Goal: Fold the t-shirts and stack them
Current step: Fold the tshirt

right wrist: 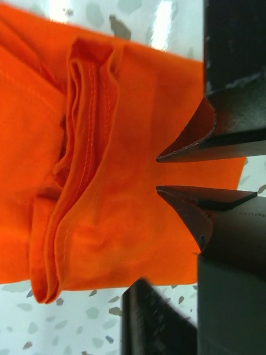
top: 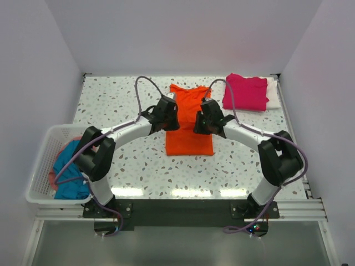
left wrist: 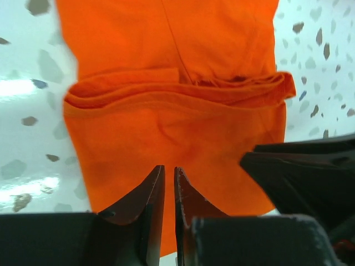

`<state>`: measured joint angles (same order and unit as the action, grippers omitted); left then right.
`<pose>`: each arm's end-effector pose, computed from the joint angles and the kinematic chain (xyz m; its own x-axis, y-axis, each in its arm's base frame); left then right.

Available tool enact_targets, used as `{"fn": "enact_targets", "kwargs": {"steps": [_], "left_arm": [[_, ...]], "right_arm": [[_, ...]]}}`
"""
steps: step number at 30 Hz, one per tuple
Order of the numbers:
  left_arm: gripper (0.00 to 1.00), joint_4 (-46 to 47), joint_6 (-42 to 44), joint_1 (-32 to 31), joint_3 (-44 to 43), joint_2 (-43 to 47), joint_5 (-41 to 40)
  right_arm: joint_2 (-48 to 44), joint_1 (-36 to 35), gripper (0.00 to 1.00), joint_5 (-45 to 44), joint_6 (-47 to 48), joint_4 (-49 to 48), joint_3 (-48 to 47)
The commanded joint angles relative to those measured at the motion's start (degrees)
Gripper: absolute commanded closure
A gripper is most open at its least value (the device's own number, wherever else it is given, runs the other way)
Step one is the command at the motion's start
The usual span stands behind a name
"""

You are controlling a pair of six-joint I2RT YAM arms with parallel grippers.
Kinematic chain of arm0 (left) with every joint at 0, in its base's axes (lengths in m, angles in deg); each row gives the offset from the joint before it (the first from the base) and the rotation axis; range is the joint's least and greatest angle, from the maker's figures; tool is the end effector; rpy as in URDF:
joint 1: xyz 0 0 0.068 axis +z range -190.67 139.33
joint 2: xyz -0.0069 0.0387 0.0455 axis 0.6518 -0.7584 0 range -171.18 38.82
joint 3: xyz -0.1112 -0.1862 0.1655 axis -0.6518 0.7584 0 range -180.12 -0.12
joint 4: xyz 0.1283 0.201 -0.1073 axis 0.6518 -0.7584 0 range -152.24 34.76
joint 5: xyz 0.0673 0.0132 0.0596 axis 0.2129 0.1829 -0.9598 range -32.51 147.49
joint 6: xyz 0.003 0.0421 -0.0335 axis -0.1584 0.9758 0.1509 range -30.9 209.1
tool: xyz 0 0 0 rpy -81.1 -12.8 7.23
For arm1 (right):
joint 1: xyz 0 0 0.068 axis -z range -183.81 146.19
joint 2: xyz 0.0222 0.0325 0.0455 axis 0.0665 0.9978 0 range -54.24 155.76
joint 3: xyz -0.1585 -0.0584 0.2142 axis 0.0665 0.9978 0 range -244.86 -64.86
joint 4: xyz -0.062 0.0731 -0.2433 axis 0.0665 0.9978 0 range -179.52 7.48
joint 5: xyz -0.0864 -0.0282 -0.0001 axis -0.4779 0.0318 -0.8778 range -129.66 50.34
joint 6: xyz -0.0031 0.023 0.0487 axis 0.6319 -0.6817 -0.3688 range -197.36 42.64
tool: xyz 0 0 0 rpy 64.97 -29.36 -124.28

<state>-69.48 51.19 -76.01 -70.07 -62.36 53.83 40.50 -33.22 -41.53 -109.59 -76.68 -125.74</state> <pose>0.3183 -0.2228 0.2188 -0.7910 -0.1909 -0.5812 0.0692 0.9161 -0.3950 0.3088 0.1728 0.2101 -0.7876 0.1679 -0.5929 -0.0605 0.9364 0.3455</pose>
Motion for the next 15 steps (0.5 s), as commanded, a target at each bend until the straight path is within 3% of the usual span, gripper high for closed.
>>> {"fn": "enact_targets", "kwargs": {"steps": [1,7,15], "left_arm": [[0.83,1.93,0.03,-1.67,-0.97,-3.21,1.38],[0.83,2.29,1.26,-1.41,-8.52,-11.21,2.43],[0.75,1.41,1.26,1.84,-13.54,-16.94,1.20]], "right_arm": [[5.52,-0.83,0.73,-0.15,2.34,-0.28,-5.37],[13.80,1.54,0.75,-1.65,4.02,4.47,-15.30],[17.49,6.29,0.74,-0.24,3.58,5.00,-15.76]]}}
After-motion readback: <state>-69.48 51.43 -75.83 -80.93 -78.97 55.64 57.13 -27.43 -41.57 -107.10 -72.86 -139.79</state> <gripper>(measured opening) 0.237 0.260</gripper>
